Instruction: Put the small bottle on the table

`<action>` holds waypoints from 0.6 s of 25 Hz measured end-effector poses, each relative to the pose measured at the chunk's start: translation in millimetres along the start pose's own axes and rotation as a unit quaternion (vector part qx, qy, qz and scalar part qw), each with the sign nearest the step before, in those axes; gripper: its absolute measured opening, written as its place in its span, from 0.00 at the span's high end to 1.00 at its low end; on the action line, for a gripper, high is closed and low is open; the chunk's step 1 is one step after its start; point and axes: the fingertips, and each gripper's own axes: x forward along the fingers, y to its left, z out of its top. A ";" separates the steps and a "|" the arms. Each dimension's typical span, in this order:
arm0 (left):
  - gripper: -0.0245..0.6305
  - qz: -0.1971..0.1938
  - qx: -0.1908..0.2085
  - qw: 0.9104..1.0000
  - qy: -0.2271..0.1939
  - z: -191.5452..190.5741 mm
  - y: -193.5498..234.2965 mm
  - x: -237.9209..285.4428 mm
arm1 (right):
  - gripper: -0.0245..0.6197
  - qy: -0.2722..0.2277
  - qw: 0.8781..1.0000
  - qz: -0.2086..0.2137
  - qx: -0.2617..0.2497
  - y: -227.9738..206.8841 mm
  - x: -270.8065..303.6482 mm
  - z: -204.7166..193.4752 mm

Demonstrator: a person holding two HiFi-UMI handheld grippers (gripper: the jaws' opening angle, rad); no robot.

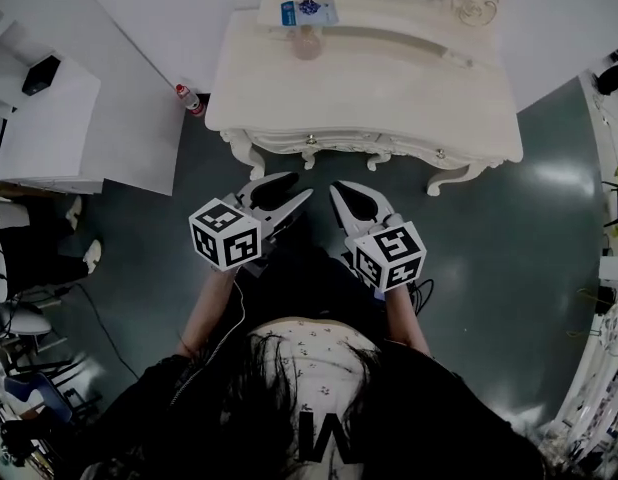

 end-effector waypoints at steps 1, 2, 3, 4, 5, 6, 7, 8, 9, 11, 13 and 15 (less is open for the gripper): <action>0.69 0.003 0.002 1.000 0.000 -0.4 -1.2 -4.0 | 0.95 -0.002 1.000 0.002 -0.001 3.3 0.4 0.6; 0.71 0.006 0.003 1.000 0.001 -1.4 -2.1 -7.5 | 0.95 -0.004 1.000 0.004 -0.002 6.6 0.8 0.8; 0.72 0.008 0.003 1.000 0.002 -3.0 -2.7 -10.6 | 0.95 -0.006 1.000 0.005 -0.002 9.8 0.9 0.5; 0.73 0.010 0.002 1.000 0.004 -4.8 -2.9 -13.3 | 0.95 -0.007 1.000 0.005 -0.003 12.9 1.0 -0.1; 0.73 0.012 0.001 1.000 0.005 -6.3 -2.7 -15.5 | 0.95 -0.007 1.000 0.005 -0.004 15.6 1.2 -0.5; 0.74 0.013 0.001 1.000 0.006 -7.1 -2.3 -17.2 | 0.95 -0.007 1.000 0.004 -0.006 17.7 1.7 -0.7; 0.75 0.014 0.001 1.000 0.007 -7.0 -1.7 -18.4 | 0.95 -0.007 1.000 0.003 -0.007 19.1 2.6 -0.3; 0.76 0.014 0.002 1.000 0.007 -6.3 -1.2 -19.2 | 0.95 -0.007 1.000 0.001 -0.008 19.8 3.7 0.4; 0.77 0.013 0.003 1.000 0.007 -5.1 -1.0 -19.8 | 0.95 -0.007 1.000 -0.002 -0.007 20.1 4.8 1.3; 0.77 0.007 0.006 1.000 0.007 -3.1 -1.3 -21.0 | 0.95 -0.009 1.000 -0.006 -0.003 21.3 6.3 3.0; 0.77 0.001 0.011 1.000 0.010 -1.7 -1.2 -23.4 | 0.95 -0.012 1.000 -0.009 0.001 24.4 8.2 4.4; 0.78 -0.004 0.016 1.000 0.014 0.2 1.3 -28.7 | 0.95 -0.014 1.000 -0.013 0.004 29.7 12.5 6.0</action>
